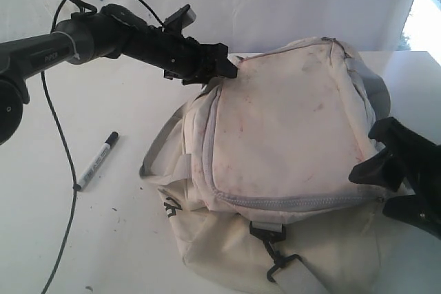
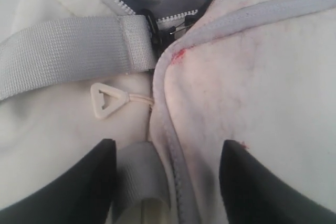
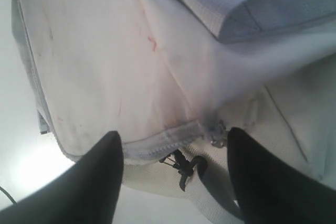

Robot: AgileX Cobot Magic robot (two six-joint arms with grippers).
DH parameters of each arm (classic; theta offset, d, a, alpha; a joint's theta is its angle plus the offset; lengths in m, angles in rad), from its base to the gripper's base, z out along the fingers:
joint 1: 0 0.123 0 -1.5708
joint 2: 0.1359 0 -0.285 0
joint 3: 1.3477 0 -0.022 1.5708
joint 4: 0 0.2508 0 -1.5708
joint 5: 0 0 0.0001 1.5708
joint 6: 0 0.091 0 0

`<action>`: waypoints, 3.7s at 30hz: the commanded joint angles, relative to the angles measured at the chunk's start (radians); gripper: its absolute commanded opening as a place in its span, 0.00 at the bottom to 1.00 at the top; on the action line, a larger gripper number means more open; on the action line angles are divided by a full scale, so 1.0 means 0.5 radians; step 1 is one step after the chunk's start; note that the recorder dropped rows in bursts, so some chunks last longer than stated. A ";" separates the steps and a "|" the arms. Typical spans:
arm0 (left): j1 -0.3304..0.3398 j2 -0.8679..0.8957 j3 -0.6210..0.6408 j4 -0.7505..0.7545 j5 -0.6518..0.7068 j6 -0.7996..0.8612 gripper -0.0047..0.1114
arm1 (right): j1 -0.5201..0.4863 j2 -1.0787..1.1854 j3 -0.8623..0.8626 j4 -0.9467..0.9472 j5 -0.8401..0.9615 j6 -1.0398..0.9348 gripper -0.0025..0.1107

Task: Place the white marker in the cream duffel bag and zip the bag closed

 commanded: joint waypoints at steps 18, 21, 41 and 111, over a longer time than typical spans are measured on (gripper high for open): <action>-0.015 -0.009 -0.014 -0.056 0.052 0.018 0.13 | 0.003 0.159 0.107 0.107 -0.370 0.001 0.27; -0.012 -0.022 -0.014 -0.052 0.060 0.018 0.04 | 0.003 0.159 0.103 0.108 -0.414 -0.015 0.04; 0.188 -0.436 -0.028 0.383 0.770 -0.290 0.04 | -0.348 0.619 -0.878 -0.923 0.066 0.140 0.02; 0.082 -0.359 -0.005 0.924 0.300 -0.605 0.72 | -0.465 1.252 -1.123 -0.351 0.703 -0.498 0.51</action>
